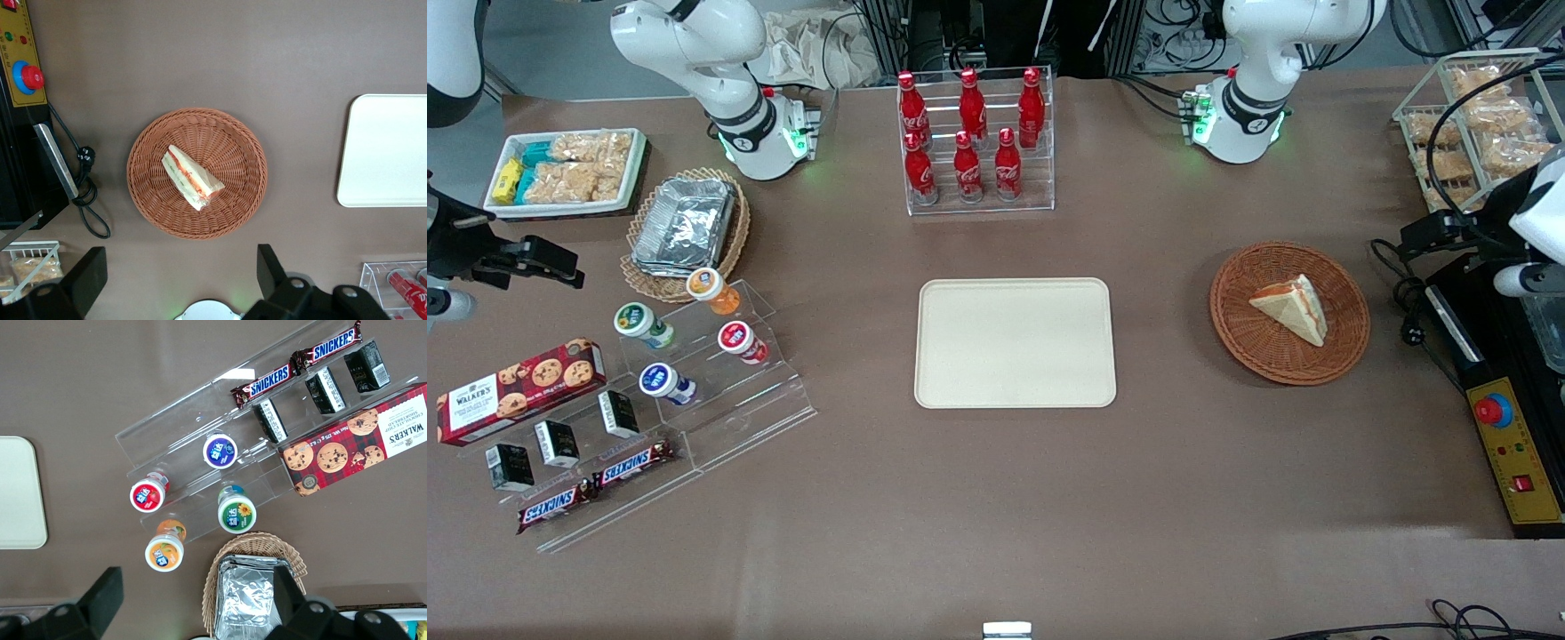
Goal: Place sandwich from basket to tray
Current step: 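Move the left gripper out over the wicker basket with the sandwich, then lower the open left gripper onto the wrapped sandwich in the basket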
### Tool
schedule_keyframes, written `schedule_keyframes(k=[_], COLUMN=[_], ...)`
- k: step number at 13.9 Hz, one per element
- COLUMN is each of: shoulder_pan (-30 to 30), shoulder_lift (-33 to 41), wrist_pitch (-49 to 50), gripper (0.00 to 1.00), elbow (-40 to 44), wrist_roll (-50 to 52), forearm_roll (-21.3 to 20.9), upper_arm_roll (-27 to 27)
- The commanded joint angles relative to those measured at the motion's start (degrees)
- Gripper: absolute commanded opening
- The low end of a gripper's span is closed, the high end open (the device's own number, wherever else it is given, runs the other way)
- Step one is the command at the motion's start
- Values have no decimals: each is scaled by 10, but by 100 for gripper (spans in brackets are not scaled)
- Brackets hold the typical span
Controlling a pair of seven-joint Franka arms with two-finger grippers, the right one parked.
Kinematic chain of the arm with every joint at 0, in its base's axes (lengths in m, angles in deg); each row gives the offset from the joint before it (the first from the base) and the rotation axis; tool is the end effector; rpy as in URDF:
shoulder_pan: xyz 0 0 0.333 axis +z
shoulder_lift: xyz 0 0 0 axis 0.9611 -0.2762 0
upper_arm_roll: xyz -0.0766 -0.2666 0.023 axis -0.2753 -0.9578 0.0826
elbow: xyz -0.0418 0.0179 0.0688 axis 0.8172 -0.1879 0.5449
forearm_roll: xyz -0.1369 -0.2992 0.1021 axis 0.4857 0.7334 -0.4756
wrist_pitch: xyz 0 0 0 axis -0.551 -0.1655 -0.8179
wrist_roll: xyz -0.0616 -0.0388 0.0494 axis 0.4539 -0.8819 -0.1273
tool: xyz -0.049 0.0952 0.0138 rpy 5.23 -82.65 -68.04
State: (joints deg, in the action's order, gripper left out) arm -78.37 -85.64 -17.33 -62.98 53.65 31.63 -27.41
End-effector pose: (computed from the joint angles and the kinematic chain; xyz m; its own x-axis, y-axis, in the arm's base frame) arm 0.4972 0.0084 0.5630 0.9939 -0.0002 -0.1105 0.0029 -0.9996 0.0279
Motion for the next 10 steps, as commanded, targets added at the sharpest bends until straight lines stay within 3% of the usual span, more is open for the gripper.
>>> schedule_keyframes(k=[1, 7, 10], shoulder_pan=[2, 2, 4], shoulder_lift=[83, 171, 164], wrist_pitch=[-92, -278, -290], gripper=[100, 100, 100], elbow=[-128, -339, -369], wrist_roll=[26, 111, 177], forearm_roll=[0, 2, 3], upper_arm_roll=[-2, -3, -2])
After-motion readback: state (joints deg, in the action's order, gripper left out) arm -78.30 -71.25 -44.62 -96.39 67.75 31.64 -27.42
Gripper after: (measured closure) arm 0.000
